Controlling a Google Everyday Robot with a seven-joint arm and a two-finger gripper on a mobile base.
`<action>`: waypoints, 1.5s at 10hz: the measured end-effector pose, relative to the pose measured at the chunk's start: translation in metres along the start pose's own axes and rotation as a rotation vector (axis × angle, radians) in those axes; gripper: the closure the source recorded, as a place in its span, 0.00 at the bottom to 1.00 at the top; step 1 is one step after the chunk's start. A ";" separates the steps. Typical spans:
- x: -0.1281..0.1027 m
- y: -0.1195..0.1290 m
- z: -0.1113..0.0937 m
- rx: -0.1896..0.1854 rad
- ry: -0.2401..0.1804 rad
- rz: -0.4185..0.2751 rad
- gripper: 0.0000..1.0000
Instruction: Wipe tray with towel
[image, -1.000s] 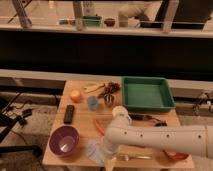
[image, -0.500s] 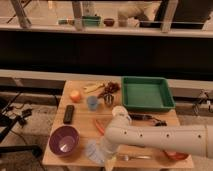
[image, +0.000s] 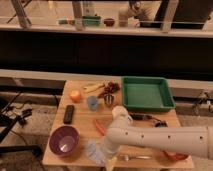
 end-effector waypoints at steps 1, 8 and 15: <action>0.000 -0.001 0.000 0.002 0.002 -0.003 0.20; 0.010 0.003 0.018 -0.021 0.000 0.011 0.20; 0.011 0.005 0.016 -0.001 -0.010 -0.013 0.53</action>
